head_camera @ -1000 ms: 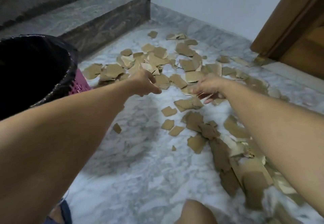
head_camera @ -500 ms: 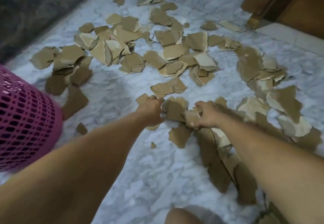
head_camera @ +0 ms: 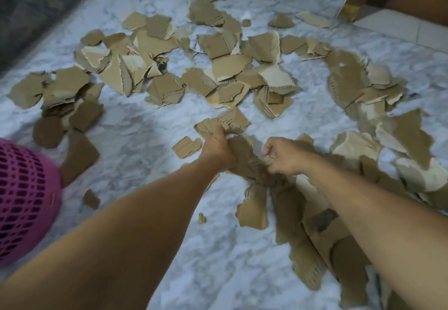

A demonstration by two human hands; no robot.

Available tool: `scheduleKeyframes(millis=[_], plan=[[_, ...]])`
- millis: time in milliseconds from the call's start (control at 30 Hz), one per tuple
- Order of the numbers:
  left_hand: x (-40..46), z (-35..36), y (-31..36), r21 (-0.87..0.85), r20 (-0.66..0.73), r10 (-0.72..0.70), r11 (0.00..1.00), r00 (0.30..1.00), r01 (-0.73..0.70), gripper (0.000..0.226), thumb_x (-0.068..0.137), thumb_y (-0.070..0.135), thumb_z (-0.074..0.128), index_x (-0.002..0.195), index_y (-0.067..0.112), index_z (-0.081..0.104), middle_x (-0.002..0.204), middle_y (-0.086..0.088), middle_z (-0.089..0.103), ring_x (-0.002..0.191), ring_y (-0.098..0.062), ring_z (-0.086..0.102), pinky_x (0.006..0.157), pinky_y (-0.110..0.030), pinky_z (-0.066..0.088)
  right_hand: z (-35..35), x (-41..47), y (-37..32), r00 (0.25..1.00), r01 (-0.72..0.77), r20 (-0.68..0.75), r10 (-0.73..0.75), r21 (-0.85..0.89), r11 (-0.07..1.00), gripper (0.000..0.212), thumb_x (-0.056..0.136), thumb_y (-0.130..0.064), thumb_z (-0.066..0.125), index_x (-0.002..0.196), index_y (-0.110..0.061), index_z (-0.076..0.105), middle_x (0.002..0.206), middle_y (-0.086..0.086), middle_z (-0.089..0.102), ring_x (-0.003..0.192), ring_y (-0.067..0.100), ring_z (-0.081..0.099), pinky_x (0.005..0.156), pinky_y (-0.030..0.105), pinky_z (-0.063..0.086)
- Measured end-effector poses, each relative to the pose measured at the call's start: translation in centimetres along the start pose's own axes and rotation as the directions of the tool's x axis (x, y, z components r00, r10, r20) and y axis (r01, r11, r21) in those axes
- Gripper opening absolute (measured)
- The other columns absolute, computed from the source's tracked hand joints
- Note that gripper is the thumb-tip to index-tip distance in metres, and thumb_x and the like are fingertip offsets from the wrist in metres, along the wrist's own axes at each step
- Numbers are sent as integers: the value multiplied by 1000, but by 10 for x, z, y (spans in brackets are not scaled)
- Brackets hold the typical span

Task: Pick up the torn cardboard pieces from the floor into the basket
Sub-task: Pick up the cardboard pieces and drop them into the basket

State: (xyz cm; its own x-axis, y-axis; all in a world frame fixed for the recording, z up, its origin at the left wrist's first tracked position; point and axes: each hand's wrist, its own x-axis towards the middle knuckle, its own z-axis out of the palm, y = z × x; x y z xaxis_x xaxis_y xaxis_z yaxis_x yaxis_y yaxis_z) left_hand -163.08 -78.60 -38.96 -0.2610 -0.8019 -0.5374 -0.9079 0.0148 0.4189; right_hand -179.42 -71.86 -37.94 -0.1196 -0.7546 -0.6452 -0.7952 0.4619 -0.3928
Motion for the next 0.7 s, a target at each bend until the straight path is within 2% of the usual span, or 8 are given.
scheduleKeyframes(millis=[67,133,200,300,367,500,633,700], plan=[[6,-6,-3,-19,53,-27,999,998,28,58,73,5,76,123,12,46,113,-11,56,91,-24,54,70,-30,52,-5,6,3,998,7,55,-6,-8,1000,24,77,-7,74,88,-22,58,73,-7,48,62,8,46,49,22,31],[13,-11,-5,-56,114,-40,997,993,47,50,73,7,77,118,8,54,109,-9,60,96,-25,59,80,-33,56,-11,13,7,999,12,44,-13,15,1000,21,73,-10,79,75,-15,58,66,-3,45,60,15,43,51,23,32],[18,-17,-6,-117,125,-41,992,991,56,41,77,6,74,115,4,59,105,-9,61,100,-26,60,84,-33,54,-21,20,11,1000,5,-5,-5,46,999,26,73,-20,83,83,-8,62,73,1,52,65,18,51,56,26,42],[31,-28,-9,-179,62,-55,982,997,65,34,82,3,65,115,3,58,107,-11,60,102,-27,58,82,-32,51,-41,30,12,996,0,-84,6,64,998,38,78,-25,81,108,-8,65,102,6,64,92,25,63,75,34,53],[41,-35,-11,-167,2,-69,983,998,69,35,84,5,60,118,4,56,114,-12,60,107,-29,56,88,-36,51,-56,38,10,985,-2,-171,21,114,993,41,80,-23,80,115,-10,65,112,6,64,103,28,63,80,34,53],[59,-47,-6,114,-159,-100,986,982,119,43,85,13,55,127,9,47,132,-13,41,124,-32,36,101,-46,39,-85,60,7,961,-2,-273,41,140,990,28,82,-26,78,103,-12,67,106,5,66,103,29,62,78,30,51],[71,-45,8,-60,-230,-155,988,961,145,54,84,23,56,132,9,36,136,-14,35,129,-32,31,107,-44,31,-103,91,0,952,-64,-301,52,-30,997,25,83,-39,74,89,-20,58,119,14,54,120,36,48,95,38,47],[71,-38,12,-9,-198,-188,982,962,190,71,79,37,67,135,11,33,134,-10,34,129,-29,31,107,-44,31,-108,104,-3,943,-67,-328,53,-34,997,27,81,-41,76,94,-25,58,129,13,46,125,34,42,102,38,43]])
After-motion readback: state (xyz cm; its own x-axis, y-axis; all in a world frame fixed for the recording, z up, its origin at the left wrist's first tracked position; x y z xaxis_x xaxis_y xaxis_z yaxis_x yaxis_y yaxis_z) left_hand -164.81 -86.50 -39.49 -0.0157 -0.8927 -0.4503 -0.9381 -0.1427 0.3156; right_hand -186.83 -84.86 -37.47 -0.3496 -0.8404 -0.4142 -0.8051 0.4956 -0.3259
